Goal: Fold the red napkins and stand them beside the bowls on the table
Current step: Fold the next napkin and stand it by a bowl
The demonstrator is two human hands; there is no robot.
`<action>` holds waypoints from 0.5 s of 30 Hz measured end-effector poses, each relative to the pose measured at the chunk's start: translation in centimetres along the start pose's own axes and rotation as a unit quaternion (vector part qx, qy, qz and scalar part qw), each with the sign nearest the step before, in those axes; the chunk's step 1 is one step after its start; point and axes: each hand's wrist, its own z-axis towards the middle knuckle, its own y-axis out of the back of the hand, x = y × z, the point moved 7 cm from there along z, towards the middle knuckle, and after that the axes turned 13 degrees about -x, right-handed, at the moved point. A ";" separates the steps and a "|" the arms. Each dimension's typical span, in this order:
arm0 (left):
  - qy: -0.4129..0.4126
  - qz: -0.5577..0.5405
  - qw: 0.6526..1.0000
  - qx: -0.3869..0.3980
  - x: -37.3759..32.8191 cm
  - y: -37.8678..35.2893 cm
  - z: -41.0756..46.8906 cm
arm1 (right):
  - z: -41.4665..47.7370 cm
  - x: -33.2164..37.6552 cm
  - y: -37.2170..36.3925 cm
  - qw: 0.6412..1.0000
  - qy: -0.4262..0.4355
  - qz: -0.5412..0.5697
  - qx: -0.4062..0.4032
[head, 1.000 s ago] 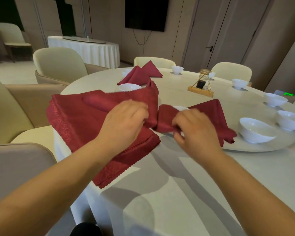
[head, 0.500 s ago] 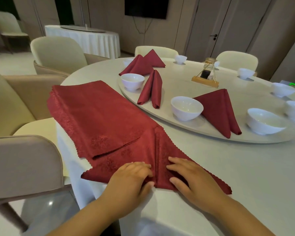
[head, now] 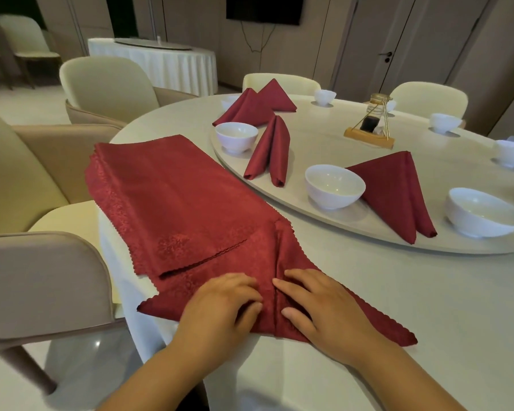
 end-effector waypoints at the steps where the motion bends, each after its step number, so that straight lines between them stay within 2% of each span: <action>1: 0.024 0.028 0.999 -0.011 0.8 0.8 0.1 | 0.0 0.0 0.0 1.000 0.002 -0.004 -0.008; 3: 0.101 0.106 0.989 -0.001 2.6 2.9 0.6 | 0.0 -0.1 0.1 0.999 0.008 -0.011 -0.033; 5: 0.185 0.184 0.963 0.062 4.9 4.8 1.0 | 0.1 -0.1 0.1 0.999 0.011 -0.019 -0.044; 7: 0.245 0.189 0.940 0.140 6.9 5.8 0.8 | 0.1 -0.1 0.0 0.998 0.012 -0.026 -0.051; 12: 0.268 0.206 0.902 0.267 8.9 6.2 0.1 | 0.1 0.0 -0.1 0.996 0.011 -0.070 -0.047; 15: 0.313 0.132 0.894 0.291 9.8 6.3 -1.1 | 0.1 0.1 -0.3 0.996 0.014 -0.082 -0.031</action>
